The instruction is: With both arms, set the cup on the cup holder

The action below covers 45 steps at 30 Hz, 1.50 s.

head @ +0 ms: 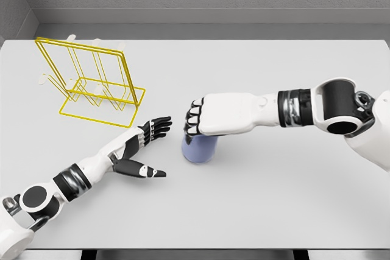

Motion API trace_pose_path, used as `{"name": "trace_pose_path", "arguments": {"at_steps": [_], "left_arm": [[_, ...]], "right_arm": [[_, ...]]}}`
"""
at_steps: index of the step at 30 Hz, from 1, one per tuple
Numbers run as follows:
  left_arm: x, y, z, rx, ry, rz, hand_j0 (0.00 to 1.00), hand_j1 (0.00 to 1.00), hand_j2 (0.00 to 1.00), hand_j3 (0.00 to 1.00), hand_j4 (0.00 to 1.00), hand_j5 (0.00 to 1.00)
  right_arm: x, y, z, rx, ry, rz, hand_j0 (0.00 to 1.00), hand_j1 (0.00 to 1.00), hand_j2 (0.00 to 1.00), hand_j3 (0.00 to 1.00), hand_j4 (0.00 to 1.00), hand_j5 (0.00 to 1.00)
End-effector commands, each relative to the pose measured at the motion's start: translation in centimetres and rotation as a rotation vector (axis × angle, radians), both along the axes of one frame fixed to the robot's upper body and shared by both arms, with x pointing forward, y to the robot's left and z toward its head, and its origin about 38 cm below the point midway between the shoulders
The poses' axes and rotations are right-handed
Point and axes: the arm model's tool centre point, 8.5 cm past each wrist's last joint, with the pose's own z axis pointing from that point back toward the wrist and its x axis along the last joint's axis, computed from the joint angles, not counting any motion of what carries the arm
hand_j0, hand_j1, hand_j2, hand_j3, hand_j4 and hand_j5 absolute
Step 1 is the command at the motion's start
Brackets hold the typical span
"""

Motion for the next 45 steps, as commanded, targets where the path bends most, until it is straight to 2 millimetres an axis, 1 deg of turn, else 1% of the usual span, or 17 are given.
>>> {"name": "trace_pose_path", "arguments": {"at_steps": [1, 6, 8, 10, 11, 12, 13, 15, 17, 18, 22, 24, 26, 27, 30, 32, 45], "left_arm": [[0.0, 0.0, 0.0, -0.002, 0.001, 0.001, 1.00, 1.00, 1.00, 1.00, 1.00, 1.00], [0.0, 0.0, 0.0, -0.002, 0.001, 0.001, 1.00, 1.00, 1.00, 1.00, 1.00, 1.00], [0.0, 0.0, 0.0, -0.002, 0.001, 0.001, 1.00, 1.00, 1.00, 1.00, 1.00, 1.00], [0.1, 0.0, 0.1, -0.003, 0.000, 0.001, 1.00, 1.00, 1.00, 1.00, 1.00, 1.00], [0.1, 0.0, 0.1, -0.002, -0.001, 0.000, 1.00, 1.00, 1.00, 1.00, 1.00, 1.00], [0.1, 0.0, 0.1, -0.003, 0.000, 0.001, 1.00, 1.00, 1.00, 1.00, 1.00, 1.00], [0.1, 0.0, 0.1, -0.002, -0.001, 0.000, 1.00, 1.00, 1.00, 1.00, 1.00, 1.00], [0.1, 0.0, 0.1, -0.002, -0.001, 0.000, 1.00, 1.00, 1.00, 1.00, 1.00, 1.00], [0.0, -0.1, 0.2, -0.004, -0.002, -0.002, 1.00, 1.00, 1.00, 1.00, 1.00, 1.00], [0.0, -0.2, 0.3, -0.008, -0.005, -0.005, 1.00, 1.00, 1.00, 1.00, 1.00, 1.00], [0.2, -1.1, 0.5, -0.026, -0.010, -0.014, 1.00, 1.00, 1.00, 1.00, 1.00, 1.00], [0.2, -1.4, 0.5, -0.031, -0.012, -0.016, 1.00, 1.00, 1.00, 1.00, 1.00, 1.00], [0.5, -1.4, 0.7, -0.032, -0.019, -0.014, 1.00, 1.00, 1.00, 1.00, 1.00, 1.00], [0.7, -1.6, 0.9, -0.034, -0.024, -0.016, 1.00, 1.00, 1.00, 1.00, 1.00, 1.00], [0.9, -1.9, 0.9, -0.039, -0.029, -0.015, 1.00, 1.00, 1.00, 1.00, 1.00, 1.00], [1.3, -2.3, 1.2, -0.047, -0.036, -0.017, 1.00, 1.00, 1.00, 1.00, 1.00, 1.00], [2.2, -4.5, 0.9, -0.061, -0.015, -0.017, 1.00, 1.00, 1.00, 1.00, 1.00, 1.00]], "right_arm": [[0.0, 0.1, 0.0, 0.003, 0.002, 0.000, 0.97, 0.97, 0.97, 0.97, 0.97, 0.97], [0.2, -0.3, 0.4, 0.005, -0.007, -0.012, 1.00, 1.00, 1.00, 1.00, 1.00, 1.00], [1.1, -1.4, 2.5, 0.048, -0.049, -0.051, 1.00, 1.00, 1.00, 1.00, 1.00, 1.00], [1.5, -2.0, 3.6, 0.075, -0.067, -0.071, 1.00, 1.00, 1.00, 1.00, 1.00, 1.00], [1.7, -2.7, 4.7, 0.123, -0.062, -0.086, 1.00, 1.00, 1.00, 1.00, 1.00, 1.00], [2.0, -4.7, 6.5, 0.180, -0.066, -0.129, 1.00, 1.00, 1.00, 1.00, 1.00, 1.00], [2.1, -7.5, 7.7, 0.218, -0.068, -0.186, 1.00, 1.00, 1.00, 1.00, 1.00, 1.00], [1.5, -13.4, 8.5, 0.327, -0.045, -0.321, 1.00, 1.00, 1.00, 1.00, 1.00, 1.00], [0.9, -16.4, 9.1, 0.405, -0.057, -0.395, 1.00, 1.00, 1.00, 1.00, 1.00, 1.00], [0.5, -17.5, 9.1, 0.456, -0.032, -0.409, 1.00, 1.00, 1.00, 1.00, 1.00, 1.00], [0.0, -17.8, 7.0, 0.500, 0.042, -0.426, 1.00, 1.00, 1.00, 1.00, 1.00, 1.00], [-0.9, -19.6, 5.9, 0.542, 0.055, -0.485, 1.00, 1.00, 1.00, 1.00, 1.00, 1.00], [-1.3, -19.9, 4.3, 0.568, 0.089, -0.509, 1.00, 1.00, 1.00, 1.00, 1.00, 1.00], [-1.2, -19.9, 4.0, 0.575, 0.095, -0.518, 1.00, 1.00, 1.00, 1.00, 1.00, 1.00], [-1.0, -21.6, 1.6, 0.580, 0.151, -0.590, 1.00, 1.00, 1.00, 1.00, 1.00, 1.00], [-1.4, -21.5, 0.6, 0.583, 0.177, -0.597, 1.00, 1.00, 1.00, 1.00, 1.00, 1.00], [-1.5, -21.3, 0.2, 0.593, 0.188, -0.598, 1.00, 1.00, 1.00, 1.00, 1.00, 1.00]]}}
